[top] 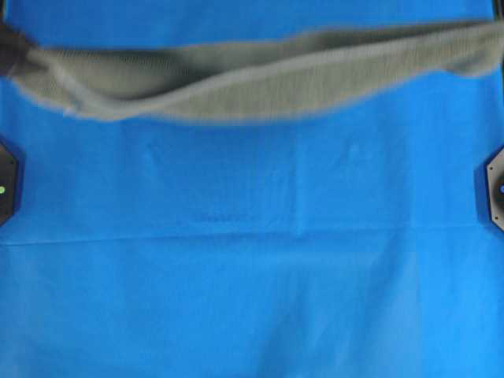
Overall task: Fold a large towel.
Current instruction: 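Lift the towel with both grippers and shake it out flat, then lay the spread towel flat on the table with both grippers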
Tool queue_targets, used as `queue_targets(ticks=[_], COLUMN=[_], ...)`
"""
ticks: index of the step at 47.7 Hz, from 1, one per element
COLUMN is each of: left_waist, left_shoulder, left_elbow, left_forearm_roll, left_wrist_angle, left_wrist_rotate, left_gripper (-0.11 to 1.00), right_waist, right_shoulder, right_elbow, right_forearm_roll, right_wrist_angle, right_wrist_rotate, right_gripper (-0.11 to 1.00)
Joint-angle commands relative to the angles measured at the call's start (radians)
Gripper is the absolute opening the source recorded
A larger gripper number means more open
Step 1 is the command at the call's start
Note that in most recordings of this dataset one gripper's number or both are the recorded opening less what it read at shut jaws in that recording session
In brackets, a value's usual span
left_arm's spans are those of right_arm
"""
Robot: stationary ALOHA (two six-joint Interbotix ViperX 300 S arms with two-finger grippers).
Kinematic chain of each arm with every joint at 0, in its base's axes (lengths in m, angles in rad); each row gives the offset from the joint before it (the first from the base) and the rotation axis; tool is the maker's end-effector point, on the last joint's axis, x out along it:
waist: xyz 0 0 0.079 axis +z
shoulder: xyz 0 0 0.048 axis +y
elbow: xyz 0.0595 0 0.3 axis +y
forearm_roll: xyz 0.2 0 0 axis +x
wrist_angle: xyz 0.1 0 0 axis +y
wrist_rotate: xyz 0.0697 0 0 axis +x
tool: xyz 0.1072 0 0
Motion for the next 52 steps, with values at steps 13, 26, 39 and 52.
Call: queue_targets(ticks=[13, 26, 39, 52], left_waist=[-0.097, -0.043, 0.212, 0.448], left_shoulder=[0.048, 0.037, 0.057, 0.143], left_elbow=[-0.178, -0.118, 0.064, 0.179], left_forearm_roll=[0.003, 0.008, 0.008, 0.008], left_wrist_angle=[0.032, 0.048, 0.051, -0.058], left_wrist_rotate=[-0.160, -0.166, -0.152, 0.008], left_gripper=[0.02, 0.02, 0.02, 0.02], right_waist=[0.179, 0.144, 0.005, -0.222], right_shoulder=[0.037, 0.038, 0.080, 0.143], right_elbow=[-0.092, -0.072, 0.057, 0.196], right_forearm_roll=[-0.011, -0.179, -0.430, -0.534], right_wrist_angle=[-0.172, -0.017, 0.307, 0.394], right_wrist_rotate=[0.023, 0.095, 0.318, 0.400], right_gripper=[0.03, 0.03, 0.03, 0.03])
